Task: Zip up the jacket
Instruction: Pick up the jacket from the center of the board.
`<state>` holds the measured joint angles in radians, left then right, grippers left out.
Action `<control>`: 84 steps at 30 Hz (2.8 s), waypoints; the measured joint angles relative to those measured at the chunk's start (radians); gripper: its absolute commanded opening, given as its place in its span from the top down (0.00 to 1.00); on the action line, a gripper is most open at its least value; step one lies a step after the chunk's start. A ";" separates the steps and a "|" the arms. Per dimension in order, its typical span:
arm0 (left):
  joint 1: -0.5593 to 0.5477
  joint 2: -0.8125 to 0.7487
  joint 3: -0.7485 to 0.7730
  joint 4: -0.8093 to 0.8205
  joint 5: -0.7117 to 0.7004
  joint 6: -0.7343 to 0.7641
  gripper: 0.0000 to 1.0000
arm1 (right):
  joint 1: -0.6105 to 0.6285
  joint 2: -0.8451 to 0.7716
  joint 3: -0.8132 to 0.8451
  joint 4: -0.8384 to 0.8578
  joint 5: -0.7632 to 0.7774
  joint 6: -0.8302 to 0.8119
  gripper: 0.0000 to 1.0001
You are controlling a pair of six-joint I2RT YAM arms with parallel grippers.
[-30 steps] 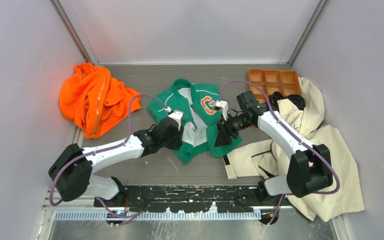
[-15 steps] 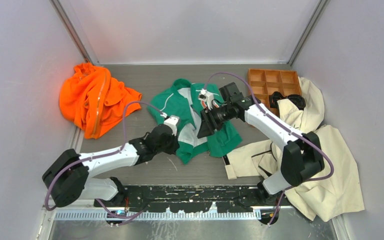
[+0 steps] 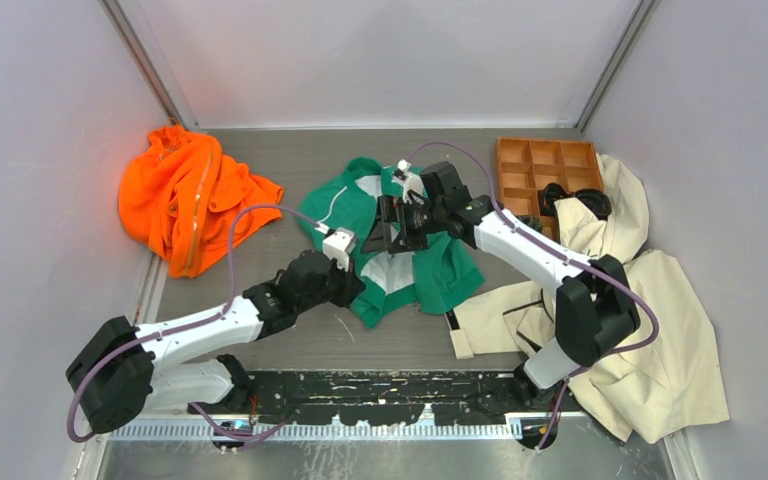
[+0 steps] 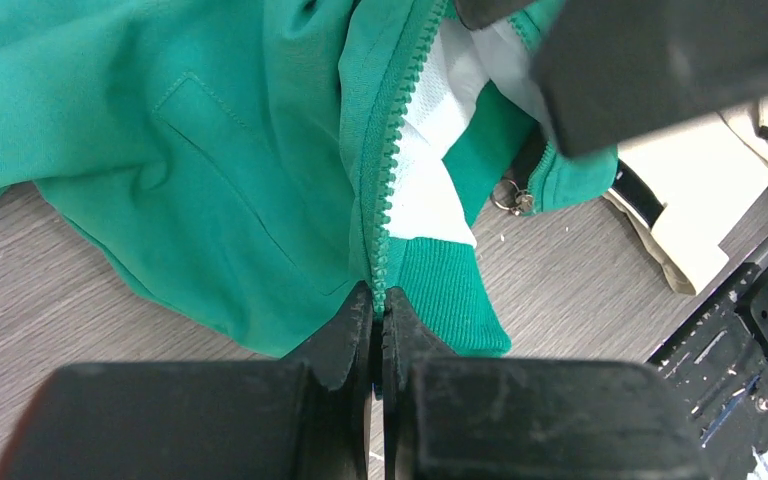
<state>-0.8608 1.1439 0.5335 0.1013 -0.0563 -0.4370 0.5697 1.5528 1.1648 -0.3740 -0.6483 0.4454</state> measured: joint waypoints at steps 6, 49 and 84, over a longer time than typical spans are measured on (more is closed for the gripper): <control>0.000 -0.001 -0.002 0.000 0.018 -0.001 1.00 | 0.034 0.012 -0.011 0.039 0.112 0.196 0.05; -0.010 -0.415 -0.090 -0.093 0.140 -0.135 0.27 | 0.031 0.094 -0.078 0.206 -0.106 0.176 0.99; 0.130 -0.037 -0.222 0.471 0.416 -0.554 0.71 | 0.035 0.090 -0.122 0.328 -0.333 0.020 0.99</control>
<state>-0.7303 1.1069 0.3111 0.5724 0.3595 -0.9905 0.6048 1.6424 1.0431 -0.0463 -0.9813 0.4652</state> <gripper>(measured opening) 0.397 0.070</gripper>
